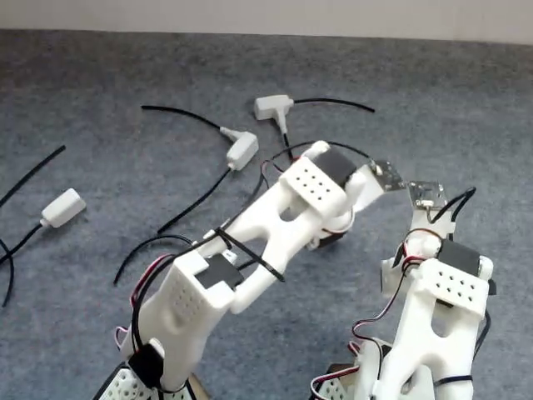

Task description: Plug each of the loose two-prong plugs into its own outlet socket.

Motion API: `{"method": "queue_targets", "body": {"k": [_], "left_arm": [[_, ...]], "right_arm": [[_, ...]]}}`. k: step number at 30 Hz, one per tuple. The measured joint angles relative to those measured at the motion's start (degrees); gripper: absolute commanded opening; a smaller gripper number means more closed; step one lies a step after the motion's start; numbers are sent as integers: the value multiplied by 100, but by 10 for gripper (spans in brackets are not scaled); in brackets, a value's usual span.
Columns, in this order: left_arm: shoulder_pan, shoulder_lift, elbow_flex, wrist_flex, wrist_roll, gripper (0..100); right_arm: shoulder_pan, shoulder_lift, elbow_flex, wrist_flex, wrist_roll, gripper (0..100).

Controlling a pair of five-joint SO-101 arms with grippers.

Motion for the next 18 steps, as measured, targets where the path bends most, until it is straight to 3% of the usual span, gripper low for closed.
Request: {"method": "queue_targets", "body": {"k": [5, 10, 14, 18], "left_arm": [[-18, 0, 18, 18, -18, 231], [-422, 0, 325, 18, -308, 245], [-1108, -9, 316, 18, -299, 245], [-2198, -308, -105, 18, 299, 245]], "right_arm": [[0, 0, 0, 35, 132, 589], [-255, 0, 0, 255, 334, 589], [-756, 0, 0, 281, 352, 589], [-1644, 0, 0, 281, -264, 589]]}}
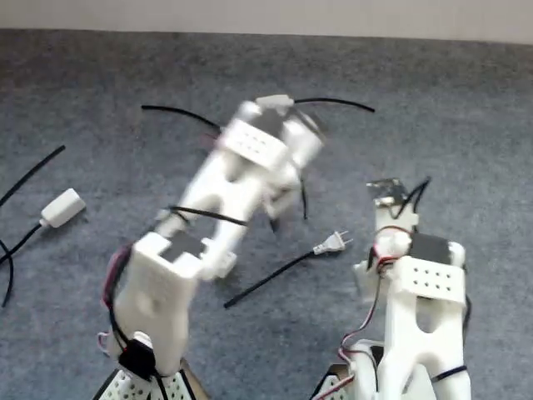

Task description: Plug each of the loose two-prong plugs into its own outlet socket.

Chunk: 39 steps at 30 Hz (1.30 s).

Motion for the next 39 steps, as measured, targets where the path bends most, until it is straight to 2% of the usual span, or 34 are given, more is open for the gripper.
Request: {"method": "queue_targets", "body": {"k": [5, 8, 12, 15, 19, 27, 31, 35, 39], "left_arm": [[-1662, -343, -712, 0, 747, 245], [-2409, -352, -738, 0, 818, 245], [-3024, -352, -440, 0, 835, 245], [-3226, -352, -369, 0, 299, 245], [-3402, -352, -352, 0, 105, 245], [-3771, -352, -352, 0, 62, 245], [-3780, -352, -352, 0, 62, 245], [-3780, -352, -352, 0, 44, 245], [-3780, -352, -352, 0, -299, 245]], "right_arm": [[-1240, 9, -18, -281, -1178, 589], [-1679, 369, -281, -237, -1292, 589], [-2127, 1574, -1099, 193, -1292, 589], [-2198, 2681, -1846, 264, -1688, 589], [-2224, 3719, -2681, 44, -2567, 589], [-2479, 4325, -3437, 9, -5723, 589], [-2725, 4686, -3446, -44, -6057, 589], [-2945, 5187, -3560, -114, -6092, 589], [-2945, 5275, -3640, -536, -5978, 589]]}}
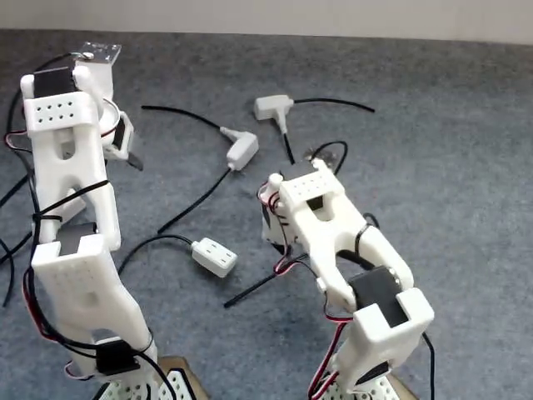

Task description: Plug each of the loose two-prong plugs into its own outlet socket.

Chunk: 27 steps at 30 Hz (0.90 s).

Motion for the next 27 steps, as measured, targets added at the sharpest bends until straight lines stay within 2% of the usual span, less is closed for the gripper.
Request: {"method": "queue_targets", "body": {"k": [7, 10, 15, 23, 27], "left_arm": [[-97, 0, 0, 0, -343, 245], [-105, 0, 0, 0, -396, 245], [-88, 325, -9, 0, -484, 245], [185, 765, 0, 0, -774, 245], [193, 747, 0, 0, -809, 245]], "right_arm": [[0, 9, -9, -299, -44, 575], [114, 9, -9, -308, -193, 478], [387, 9, -9, -369, -308, 248], [413, 9, -9, -677, -325, 330], [413, 9, -158, -105, -343, 328]]}}
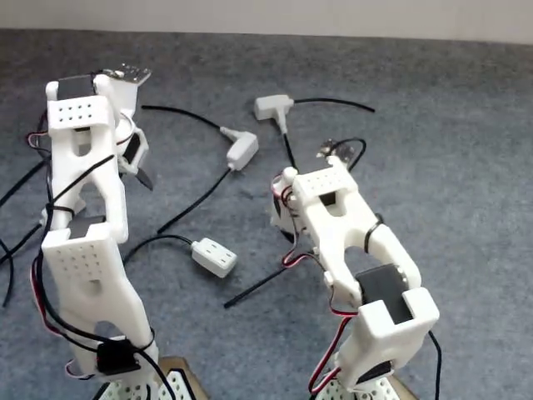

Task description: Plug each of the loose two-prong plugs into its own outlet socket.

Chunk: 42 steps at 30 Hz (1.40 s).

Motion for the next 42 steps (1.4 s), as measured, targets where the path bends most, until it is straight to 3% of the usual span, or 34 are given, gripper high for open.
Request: {"method": "queue_targets", "body": {"k": [3, 14, 25, 29, 42], "left_arm": [[0, -9, 0, 0, 0, 245], [0, -9, 0, 0, 0, 245], [-484, -18, 0, 0, -316, 245], [-563, -18, 0, 0, -325, 245], [-554, -18, 0, 0, -325, 245]], "right_arm": [[0, 0, -299, 193, -132, 328], [141, 782, -422, -246, -2708, 328], [615, 844, -818, -237, -2857, 328], [826, 853, -809, -62, -2585, 328], [712, 844, -466, 9, -2418, 328]]}}
